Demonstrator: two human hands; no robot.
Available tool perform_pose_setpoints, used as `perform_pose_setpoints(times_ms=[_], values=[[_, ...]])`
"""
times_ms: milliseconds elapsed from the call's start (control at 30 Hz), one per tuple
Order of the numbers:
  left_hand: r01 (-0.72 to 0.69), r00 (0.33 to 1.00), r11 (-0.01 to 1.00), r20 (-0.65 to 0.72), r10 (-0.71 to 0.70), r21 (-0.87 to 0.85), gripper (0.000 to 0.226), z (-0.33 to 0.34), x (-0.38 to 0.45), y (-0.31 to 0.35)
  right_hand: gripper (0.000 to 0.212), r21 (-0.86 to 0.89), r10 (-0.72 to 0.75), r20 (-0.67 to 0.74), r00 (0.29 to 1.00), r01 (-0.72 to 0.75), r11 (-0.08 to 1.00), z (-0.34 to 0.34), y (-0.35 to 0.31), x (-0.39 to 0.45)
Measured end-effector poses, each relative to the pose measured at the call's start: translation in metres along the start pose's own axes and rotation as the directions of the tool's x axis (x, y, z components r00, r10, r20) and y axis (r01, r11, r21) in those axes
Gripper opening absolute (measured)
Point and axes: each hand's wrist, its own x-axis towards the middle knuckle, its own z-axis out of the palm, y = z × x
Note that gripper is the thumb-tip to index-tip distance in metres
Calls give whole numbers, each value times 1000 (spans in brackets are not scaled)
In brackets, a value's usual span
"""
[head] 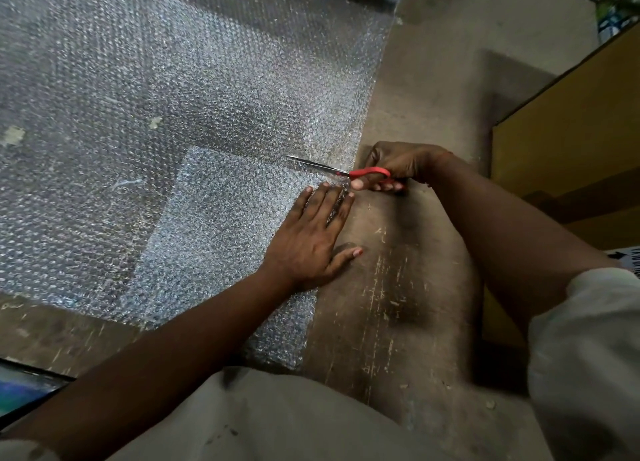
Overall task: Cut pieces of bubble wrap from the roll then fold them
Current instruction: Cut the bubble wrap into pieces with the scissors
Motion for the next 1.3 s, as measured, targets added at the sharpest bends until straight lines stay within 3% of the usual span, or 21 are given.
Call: perform_pose_setpoints(times_ms=[233,533,733,1300], values=[[-3,1000,1000,-8,3,-1,92,-1,-1,0,75,4,17,9,1000,-17,1000,1,2,2],[-1,1000,1000,-2,1,9,93,0,0,0,49,-10,-12,-1,1000,12,1000,4,-18,4],[-3,1000,1000,-9,3,9,93,2,1,0,43,2,-5,21,1000,5,1000,3,-14,9],[-5,999,1000,-47,4,-4,92,-1,-1,0,67,-56,-19,20,1000,20,998,5,-27,24]])
